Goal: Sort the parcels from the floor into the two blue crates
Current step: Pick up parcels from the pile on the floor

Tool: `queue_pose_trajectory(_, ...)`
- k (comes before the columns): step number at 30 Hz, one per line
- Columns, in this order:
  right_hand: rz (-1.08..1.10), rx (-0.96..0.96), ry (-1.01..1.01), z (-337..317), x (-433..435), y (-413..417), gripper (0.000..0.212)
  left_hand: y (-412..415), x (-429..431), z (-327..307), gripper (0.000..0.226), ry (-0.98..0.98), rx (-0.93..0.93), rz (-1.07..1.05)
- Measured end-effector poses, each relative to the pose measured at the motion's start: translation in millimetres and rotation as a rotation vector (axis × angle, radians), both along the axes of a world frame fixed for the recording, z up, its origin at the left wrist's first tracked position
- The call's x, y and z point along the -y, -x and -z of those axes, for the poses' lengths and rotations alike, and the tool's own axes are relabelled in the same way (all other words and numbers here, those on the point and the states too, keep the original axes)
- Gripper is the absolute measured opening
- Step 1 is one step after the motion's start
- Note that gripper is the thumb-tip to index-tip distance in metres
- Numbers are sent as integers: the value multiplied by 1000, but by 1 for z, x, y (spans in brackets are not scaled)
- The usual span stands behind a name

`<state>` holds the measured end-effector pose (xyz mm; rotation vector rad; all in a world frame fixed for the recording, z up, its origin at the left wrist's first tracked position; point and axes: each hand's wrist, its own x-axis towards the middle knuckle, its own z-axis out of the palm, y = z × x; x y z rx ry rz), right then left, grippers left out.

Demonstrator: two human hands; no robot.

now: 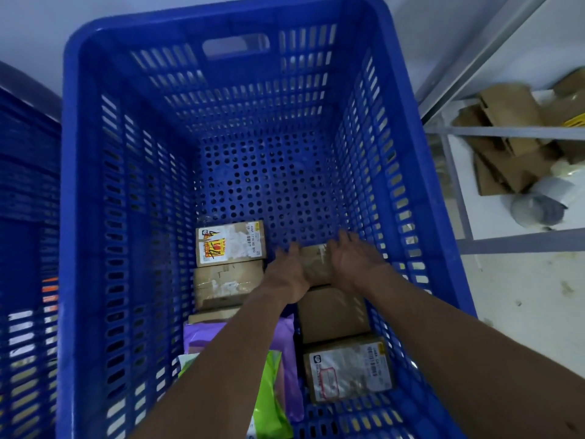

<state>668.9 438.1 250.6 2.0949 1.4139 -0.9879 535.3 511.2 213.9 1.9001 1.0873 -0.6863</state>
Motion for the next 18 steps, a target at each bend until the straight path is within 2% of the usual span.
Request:
queue_pose_trajectory(9, 52, 0, 12, -37, 19, 18, 56, 2, -5, -46, 77, -57, -46, 11)
queue_pose_trajectory(18, 123, -76, 2, -148, 44, 37, 48, 28, -7, -182, 63, -177, -18, 136)
